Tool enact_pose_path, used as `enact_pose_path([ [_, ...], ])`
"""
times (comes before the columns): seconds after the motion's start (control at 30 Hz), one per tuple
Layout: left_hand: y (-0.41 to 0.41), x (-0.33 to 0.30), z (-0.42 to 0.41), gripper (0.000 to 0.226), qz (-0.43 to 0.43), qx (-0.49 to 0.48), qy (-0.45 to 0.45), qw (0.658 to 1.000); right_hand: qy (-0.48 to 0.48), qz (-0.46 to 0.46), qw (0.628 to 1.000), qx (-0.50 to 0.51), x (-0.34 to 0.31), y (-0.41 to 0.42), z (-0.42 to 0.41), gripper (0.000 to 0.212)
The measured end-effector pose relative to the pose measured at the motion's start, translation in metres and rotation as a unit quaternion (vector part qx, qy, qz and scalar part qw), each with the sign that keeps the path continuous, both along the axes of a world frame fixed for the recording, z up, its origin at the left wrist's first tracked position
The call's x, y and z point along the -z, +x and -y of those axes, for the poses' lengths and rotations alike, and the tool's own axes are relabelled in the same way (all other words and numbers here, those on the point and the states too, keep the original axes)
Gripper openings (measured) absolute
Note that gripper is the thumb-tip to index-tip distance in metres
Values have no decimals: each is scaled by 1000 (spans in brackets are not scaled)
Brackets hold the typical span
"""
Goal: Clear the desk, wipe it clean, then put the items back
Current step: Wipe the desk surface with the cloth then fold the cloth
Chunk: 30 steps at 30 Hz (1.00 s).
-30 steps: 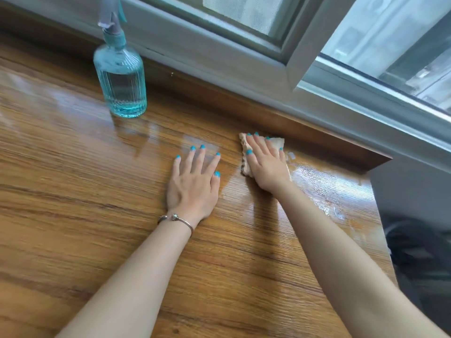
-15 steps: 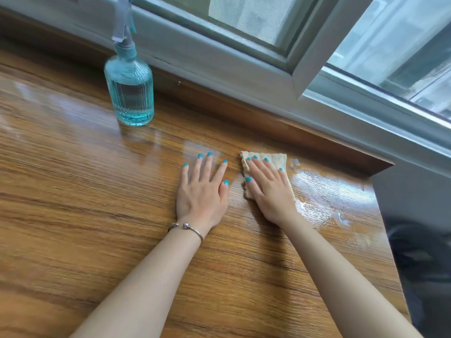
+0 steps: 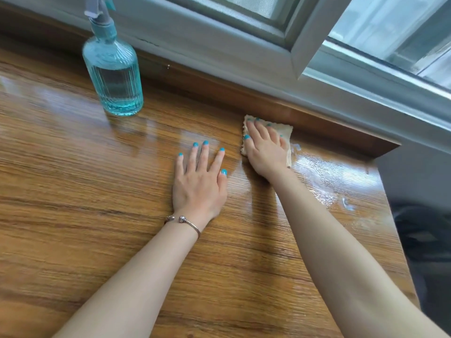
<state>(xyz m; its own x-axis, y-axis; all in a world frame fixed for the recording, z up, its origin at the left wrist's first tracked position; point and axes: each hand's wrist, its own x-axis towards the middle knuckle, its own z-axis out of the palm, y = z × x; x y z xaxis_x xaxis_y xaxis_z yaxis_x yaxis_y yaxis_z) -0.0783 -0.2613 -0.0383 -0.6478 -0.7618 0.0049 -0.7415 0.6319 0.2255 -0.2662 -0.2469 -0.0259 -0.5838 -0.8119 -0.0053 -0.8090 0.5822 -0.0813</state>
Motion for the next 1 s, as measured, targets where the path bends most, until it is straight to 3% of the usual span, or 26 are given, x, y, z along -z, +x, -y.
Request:
enact_pose_path([
  [0.2,-1,-1,1,56,-1,5,-6,1000,-4,19,993,-120,-8,-12,-19,46],
  [0.4,-1,-2,2,55,-5,13,4,1000,34,10,999,-38,-2,-21,-21,52],
  [0.6,1,-1,0,55,-9,19,12,1000,41,62,991,-110,-1,17,-105,55],
  [0.8,0,-1,3,55,-17,21,8,1000,5,55,995,82,-4,-36,-46,52],
  [1.0,3,1,3,55,-2,21,4,1000,23,69,997,-16,0,-45,-110,59],
])
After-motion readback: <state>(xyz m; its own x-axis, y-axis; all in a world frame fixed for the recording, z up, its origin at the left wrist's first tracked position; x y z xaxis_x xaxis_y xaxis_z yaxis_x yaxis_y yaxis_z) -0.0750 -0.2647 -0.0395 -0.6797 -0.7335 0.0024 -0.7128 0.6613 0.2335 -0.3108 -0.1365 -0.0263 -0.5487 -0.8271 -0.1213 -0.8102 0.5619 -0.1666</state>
